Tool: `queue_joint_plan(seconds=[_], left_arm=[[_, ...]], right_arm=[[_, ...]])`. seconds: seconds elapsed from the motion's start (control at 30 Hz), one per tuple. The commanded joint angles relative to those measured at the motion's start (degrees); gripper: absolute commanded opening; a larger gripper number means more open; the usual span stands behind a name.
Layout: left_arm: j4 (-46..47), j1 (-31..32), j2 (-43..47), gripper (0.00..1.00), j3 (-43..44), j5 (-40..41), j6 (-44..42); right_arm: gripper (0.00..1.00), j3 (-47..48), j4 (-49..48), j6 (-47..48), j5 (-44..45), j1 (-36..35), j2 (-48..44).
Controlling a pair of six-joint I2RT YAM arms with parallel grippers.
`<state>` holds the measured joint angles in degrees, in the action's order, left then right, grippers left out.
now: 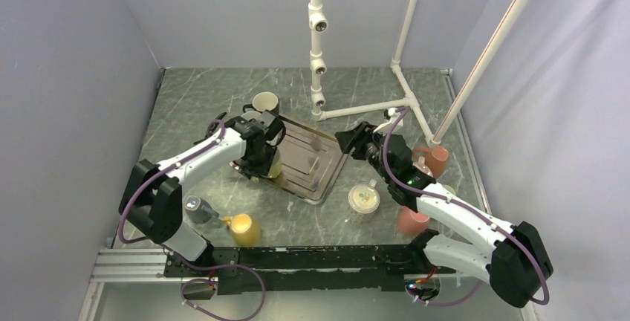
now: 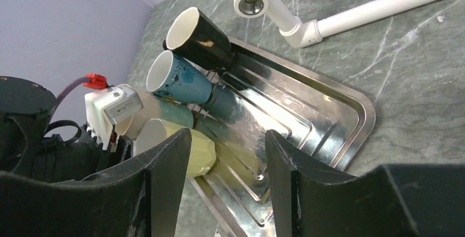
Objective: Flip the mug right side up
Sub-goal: Place the cup on the tray.
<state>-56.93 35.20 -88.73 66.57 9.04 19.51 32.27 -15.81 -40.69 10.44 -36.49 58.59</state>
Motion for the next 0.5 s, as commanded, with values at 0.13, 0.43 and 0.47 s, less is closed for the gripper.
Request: queue_joint_plan(seconds=[0.13, 0.43, 0.47], left_arm=[[-2.2, -0.2, 4.4, 0.56, 4.2, -0.4, 1.0], [-4.1, -0.3, 13.5, 0.68, 7.7, 0.0, 0.3], [-3.8, -0.3, 14.7, 0.71, 7.8, -0.1, 0.4]], right_arm=[[0.57, 4.0, 3.6, 0.7, -0.4, 0.3, -0.8], [0.70, 16.0, 21.9, 7.4, -2.8, 0.7, 2.7], [0.70, 17.2, 22.4, 9.1, -5.0, 0.7, 3.2]])
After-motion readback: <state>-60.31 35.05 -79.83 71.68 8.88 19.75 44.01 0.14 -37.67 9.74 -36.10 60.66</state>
